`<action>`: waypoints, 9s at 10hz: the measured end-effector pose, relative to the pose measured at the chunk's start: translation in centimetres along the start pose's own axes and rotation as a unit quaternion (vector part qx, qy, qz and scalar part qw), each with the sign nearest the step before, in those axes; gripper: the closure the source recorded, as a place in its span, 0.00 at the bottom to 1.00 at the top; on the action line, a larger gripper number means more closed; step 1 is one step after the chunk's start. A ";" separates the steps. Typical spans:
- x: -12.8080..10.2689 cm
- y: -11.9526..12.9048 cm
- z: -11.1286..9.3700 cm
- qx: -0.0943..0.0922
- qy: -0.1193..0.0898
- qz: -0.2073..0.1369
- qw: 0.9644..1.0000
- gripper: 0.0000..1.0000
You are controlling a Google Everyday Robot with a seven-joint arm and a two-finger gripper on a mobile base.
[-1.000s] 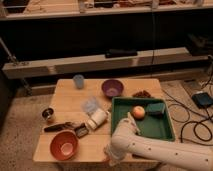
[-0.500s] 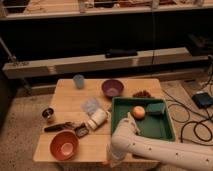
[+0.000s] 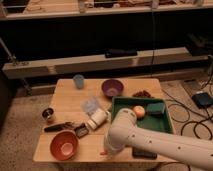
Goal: Place pepper in metal cup
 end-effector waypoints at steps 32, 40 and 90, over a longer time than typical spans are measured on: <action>0.1 15.7 -8.6 -0.081 0.142 -0.053 0.985 1.00; 0.0 15.7 -8.5 -0.081 0.142 -0.052 0.985 1.00; 22.0 32.5 -5.3 -0.062 0.339 0.263 0.901 1.00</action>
